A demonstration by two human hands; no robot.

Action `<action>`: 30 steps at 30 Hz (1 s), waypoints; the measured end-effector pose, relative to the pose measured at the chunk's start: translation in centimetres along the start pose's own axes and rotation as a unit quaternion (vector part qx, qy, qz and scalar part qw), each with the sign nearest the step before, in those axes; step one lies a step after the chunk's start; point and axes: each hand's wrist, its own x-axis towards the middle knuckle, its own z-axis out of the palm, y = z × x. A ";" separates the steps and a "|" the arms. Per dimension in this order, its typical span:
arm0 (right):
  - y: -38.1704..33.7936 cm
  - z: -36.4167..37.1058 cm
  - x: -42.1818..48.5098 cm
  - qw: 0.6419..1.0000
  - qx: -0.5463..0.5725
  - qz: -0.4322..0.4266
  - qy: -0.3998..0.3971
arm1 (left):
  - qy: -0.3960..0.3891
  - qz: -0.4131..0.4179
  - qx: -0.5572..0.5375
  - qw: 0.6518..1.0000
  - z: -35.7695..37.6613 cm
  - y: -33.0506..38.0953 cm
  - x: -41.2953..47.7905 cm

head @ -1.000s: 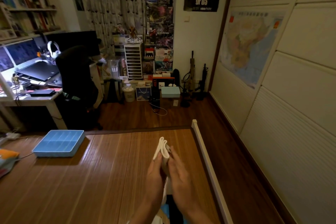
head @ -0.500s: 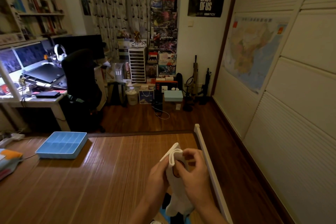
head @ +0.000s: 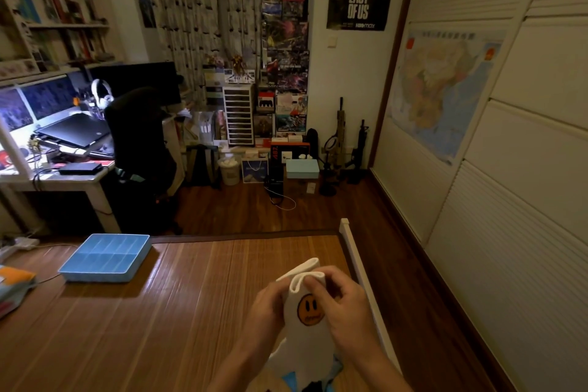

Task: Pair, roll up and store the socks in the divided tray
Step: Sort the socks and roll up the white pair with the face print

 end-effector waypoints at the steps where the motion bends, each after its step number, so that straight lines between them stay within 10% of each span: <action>1: -0.1 -0.1 0.1 1.000 -0.007 -0.005 0.007 | -0.004 -0.004 0.001 1.000 -0.1 0.1 0.0; 23: -1.1 -0.7 1.6 0.999 -0.012 0.026 -0.024 | -0.024 -0.033 0.015 0.999 -1.0 0.3 1.5; 30: -1.5 -2.3 2.7 0.988 -0.056 0.045 0.138 | 0.108 -0.012 -0.061 0.992 -1.9 -0.3 2.1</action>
